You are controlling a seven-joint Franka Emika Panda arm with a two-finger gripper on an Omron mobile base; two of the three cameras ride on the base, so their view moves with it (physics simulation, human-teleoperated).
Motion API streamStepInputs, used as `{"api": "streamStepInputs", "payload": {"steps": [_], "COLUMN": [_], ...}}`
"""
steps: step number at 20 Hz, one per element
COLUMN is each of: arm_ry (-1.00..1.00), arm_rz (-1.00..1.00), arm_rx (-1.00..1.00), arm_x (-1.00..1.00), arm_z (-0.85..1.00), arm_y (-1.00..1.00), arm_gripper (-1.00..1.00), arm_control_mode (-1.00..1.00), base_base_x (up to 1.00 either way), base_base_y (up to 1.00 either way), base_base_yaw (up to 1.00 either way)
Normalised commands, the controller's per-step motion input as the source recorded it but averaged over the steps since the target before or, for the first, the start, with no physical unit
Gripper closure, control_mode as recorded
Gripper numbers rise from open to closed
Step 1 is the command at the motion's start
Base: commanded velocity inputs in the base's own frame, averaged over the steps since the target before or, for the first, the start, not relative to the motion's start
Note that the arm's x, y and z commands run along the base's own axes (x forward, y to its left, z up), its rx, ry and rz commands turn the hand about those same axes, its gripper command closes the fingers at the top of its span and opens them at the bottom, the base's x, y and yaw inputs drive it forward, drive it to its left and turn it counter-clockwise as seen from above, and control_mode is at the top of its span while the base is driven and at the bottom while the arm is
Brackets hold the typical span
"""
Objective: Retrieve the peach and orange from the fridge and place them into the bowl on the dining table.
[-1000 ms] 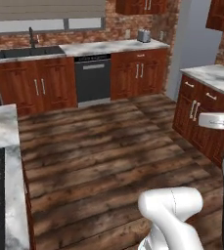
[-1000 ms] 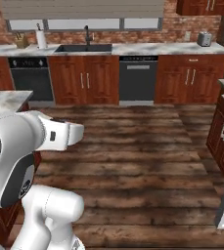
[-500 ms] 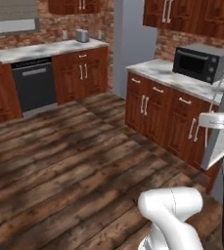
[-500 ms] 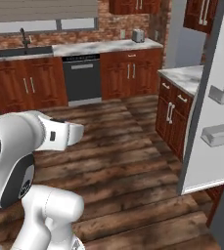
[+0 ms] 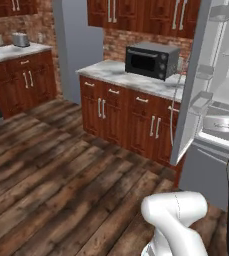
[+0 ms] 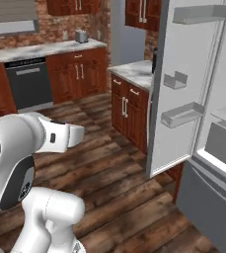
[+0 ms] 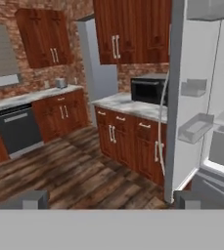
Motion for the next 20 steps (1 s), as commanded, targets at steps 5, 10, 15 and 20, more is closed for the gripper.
{"api": "streamStepInputs", "payload": {"steps": [5, 10, 15, 20], "arm_ry": [0.0, 0.0, 0.0, 0.0], "arm_rz": [0.0, 0.0, 0.0, 0.0], "arm_rx": [0.0, 0.0, 0.0, 0.0], "arm_x": [0.0, 0.0, 0.0, 0.0], "arm_z": [0.0, 0.0, 0.0, 0.0], "arm_y": [0.0, 0.0, 0.0, 0.0], "arm_gripper": [-1.0, -1.0, -1.0, -1.0], "arm_control_mode": [1.0, 1.0, 1.0, 1.0], "base_base_x": [0.0, 0.0, 0.0, 0.1], "base_base_y": [-0.09, -0.11, -0.1, -0.06], "base_base_yaw": [-0.47, -0.46, -0.47, -0.47]}}
